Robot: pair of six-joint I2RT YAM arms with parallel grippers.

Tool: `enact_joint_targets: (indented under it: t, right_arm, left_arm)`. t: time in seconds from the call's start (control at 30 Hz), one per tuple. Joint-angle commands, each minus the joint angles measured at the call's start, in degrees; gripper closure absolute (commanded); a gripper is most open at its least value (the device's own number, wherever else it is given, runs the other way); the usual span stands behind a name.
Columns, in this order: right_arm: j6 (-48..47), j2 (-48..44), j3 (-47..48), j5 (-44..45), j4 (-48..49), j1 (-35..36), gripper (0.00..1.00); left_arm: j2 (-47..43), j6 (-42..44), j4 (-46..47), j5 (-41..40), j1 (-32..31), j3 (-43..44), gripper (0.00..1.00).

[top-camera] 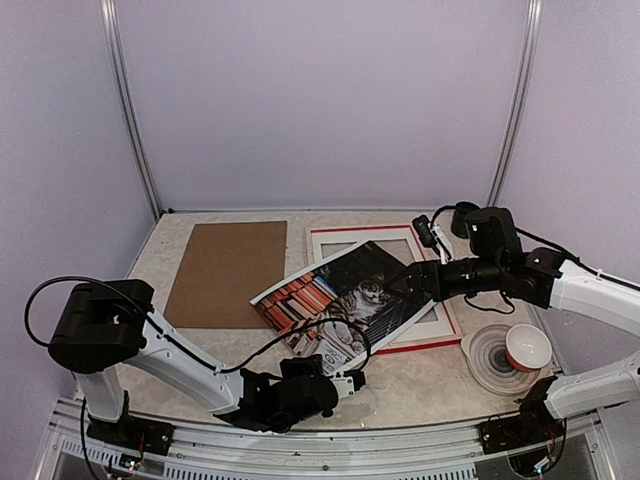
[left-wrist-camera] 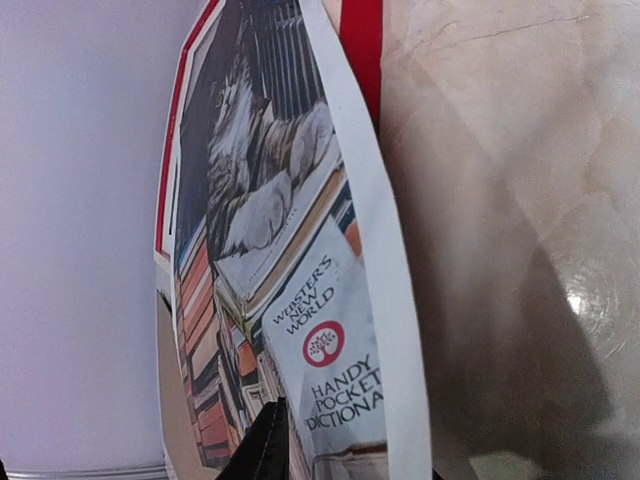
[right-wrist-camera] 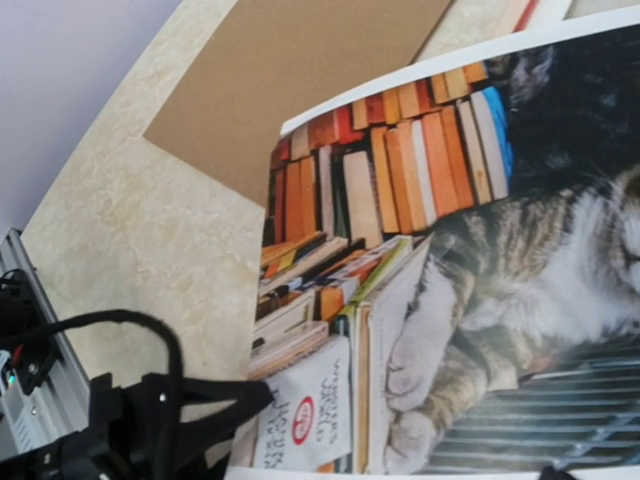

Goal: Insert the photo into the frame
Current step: Pick up the photo from the mat board, then turn over the photo.

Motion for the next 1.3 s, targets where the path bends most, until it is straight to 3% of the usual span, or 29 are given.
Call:
enact_joint_targets:
  t: [0.0,0.27,0.5,0.67,0.93,1.1,1.27]
  right_arm:
    - [-1.64,0.59,2.53,-0.35,-1.77,-1.73,0.06]
    - [-3.78,-1.01,8.42,2.47,-4.87,-3.52,0.06]
    - [-4.51,-4.16,13.06,6.45,-6.48,-3.98,0.06]
    - [-4.81,-7.66,16.49,10.46,-7.09,-4.11,0.06]
    - [-3.69,-10.37,18.85,14.75,-5.89,-4.11,0.06]
    - [-2.12,-8.49,18.58,14.87,-5.62,-4.12,0.06]
    - [-0.95,-6.48,18.48,16.67,-5.8,-4.16,0.06]
  left_arm:
    - [-1.45,-0.93,1.52,3.37,0.07,0.84,0.75]
    - [-9.16,-8.03,-0.67,4.94,1.86,2.96,1.0]
    - [-14.75,-13.78,-2.77,8.4,5.67,9.69,1.0]
    - [-18.74,-20.83,-3.18,15.23,12.03,16.45,1.0]
    - [-26.39,-49.01,9.08,31.94,27.0,18.04,1.0]
    - [-26.05,-65.15,9.53,27.3,29.33,15.95,1.0]
    - [-26.94,-85.2,11.29,24.68,32.55,4.85,1.0]
